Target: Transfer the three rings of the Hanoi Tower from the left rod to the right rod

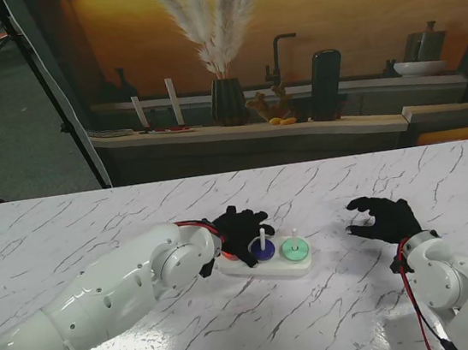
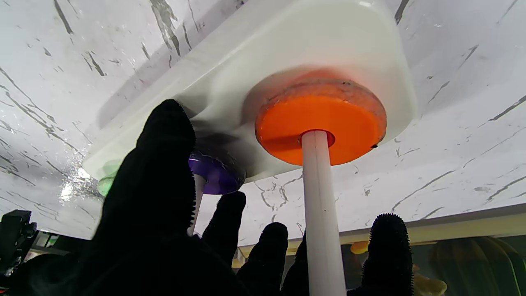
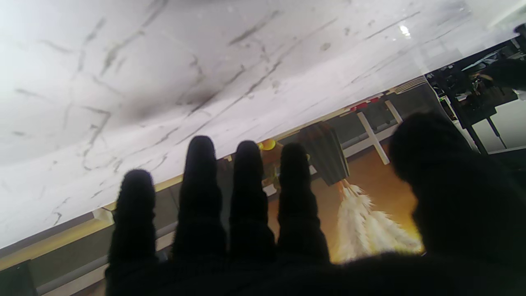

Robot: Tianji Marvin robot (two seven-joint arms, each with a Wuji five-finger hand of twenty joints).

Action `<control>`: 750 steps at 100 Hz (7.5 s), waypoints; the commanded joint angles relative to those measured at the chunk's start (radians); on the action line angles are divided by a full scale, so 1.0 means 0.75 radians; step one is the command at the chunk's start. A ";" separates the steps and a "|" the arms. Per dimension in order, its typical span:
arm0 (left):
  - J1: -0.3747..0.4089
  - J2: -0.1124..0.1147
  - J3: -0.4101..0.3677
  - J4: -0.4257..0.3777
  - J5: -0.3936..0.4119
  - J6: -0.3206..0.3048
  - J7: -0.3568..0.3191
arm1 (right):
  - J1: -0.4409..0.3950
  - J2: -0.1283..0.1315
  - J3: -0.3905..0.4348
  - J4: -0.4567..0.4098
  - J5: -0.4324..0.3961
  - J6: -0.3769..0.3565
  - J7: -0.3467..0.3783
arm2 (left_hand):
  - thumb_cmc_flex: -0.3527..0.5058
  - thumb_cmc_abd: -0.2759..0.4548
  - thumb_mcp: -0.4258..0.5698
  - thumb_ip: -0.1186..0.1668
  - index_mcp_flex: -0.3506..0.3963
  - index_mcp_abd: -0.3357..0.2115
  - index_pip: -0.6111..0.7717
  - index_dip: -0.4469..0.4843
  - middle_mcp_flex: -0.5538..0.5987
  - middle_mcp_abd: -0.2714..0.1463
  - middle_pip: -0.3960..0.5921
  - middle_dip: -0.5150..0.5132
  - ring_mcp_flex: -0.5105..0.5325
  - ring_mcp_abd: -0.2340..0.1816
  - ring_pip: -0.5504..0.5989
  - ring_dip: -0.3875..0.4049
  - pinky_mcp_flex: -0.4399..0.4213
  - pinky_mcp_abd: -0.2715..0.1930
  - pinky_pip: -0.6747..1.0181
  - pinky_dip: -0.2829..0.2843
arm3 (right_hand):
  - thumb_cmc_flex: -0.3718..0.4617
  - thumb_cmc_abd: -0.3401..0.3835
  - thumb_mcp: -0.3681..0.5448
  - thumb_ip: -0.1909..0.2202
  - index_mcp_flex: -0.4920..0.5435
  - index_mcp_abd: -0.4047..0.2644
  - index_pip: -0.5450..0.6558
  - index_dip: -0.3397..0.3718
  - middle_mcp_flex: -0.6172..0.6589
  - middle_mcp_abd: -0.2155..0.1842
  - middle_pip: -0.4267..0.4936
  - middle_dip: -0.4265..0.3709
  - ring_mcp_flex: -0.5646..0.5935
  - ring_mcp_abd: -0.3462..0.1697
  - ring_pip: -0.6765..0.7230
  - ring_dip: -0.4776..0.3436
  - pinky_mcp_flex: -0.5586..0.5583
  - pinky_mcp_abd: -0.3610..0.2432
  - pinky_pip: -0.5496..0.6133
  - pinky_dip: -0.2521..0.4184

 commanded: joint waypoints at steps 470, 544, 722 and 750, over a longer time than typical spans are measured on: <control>0.101 -0.038 -0.217 -0.258 -0.162 0.071 -0.060 | -0.004 -0.007 -0.025 0.032 0.012 0.041 0.017 | 0.328 0.267 -0.179 -0.067 0.238 -0.228 0.287 0.163 0.197 -0.047 0.057 0.029 0.113 0.000 0.033 0.030 0.010 0.036 0.094 -0.006 | 0.009 -0.014 0.026 0.045 0.030 0.007 0.019 0.018 0.022 0.000 0.018 0.006 0.012 -0.033 0.027 0.010 -0.017 0.131 0.025 0.007; 0.085 -0.046 -0.178 -0.220 -0.191 0.075 -0.062 | -0.008 -0.006 -0.017 0.037 0.011 0.046 0.019 | 0.327 0.269 -0.178 -0.067 0.236 -0.222 0.285 0.161 0.195 -0.047 0.056 0.030 0.111 0.002 0.032 0.031 0.009 0.036 0.093 -0.005 | 0.012 -0.019 0.029 0.044 0.031 0.011 0.021 0.017 0.022 -0.001 0.020 0.005 0.011 -0.030 0.027 0.010 -0.017 0.132 0.026 0.006; 0.081 -0.064 -0.133 -0.141 -0.185 0.075 -0.018 | -0.001 -0.002 -0.021 0.064 0.002 0.049 0.026 | 0.238 0.289 -0.179 -0.036 0.142 -0.111 0.096 -0.005 0.178 -0.042 0.065 0.034 0.108 -0.003 0.043 0.038 0.008 0.033 0.144 0.000 | 0.020 -0.032 0.041 0.042 0.026 0.010 0.022 0.017 0.020 0.001 0.022 0.004 0.010 -0.034 0.028 0.009 -0.017 0.131 0.027 0.005; 0.087 -0.064 -0.137 -0.138 -0.191 0.074 -0.017 | 0.003 -0.003 -0.025 0.069 0.005 0.046 0.023 | 0.180 0.247 -0.177 -0.026 0.106 -0.090 0.037 -0.046 0.134 -0.036 0.041 0.022 0.081 -0.004 0.026 0.030 -0.013 0.019 0.100 -0.022 | 0.019 -0.032 0.041 0.041 0.026 0.011 0.023 0.016 0.020 0.000 0.022 0.004 0.011 -0.033 0.029 0.009 -0.016 0.132 0.027 0.004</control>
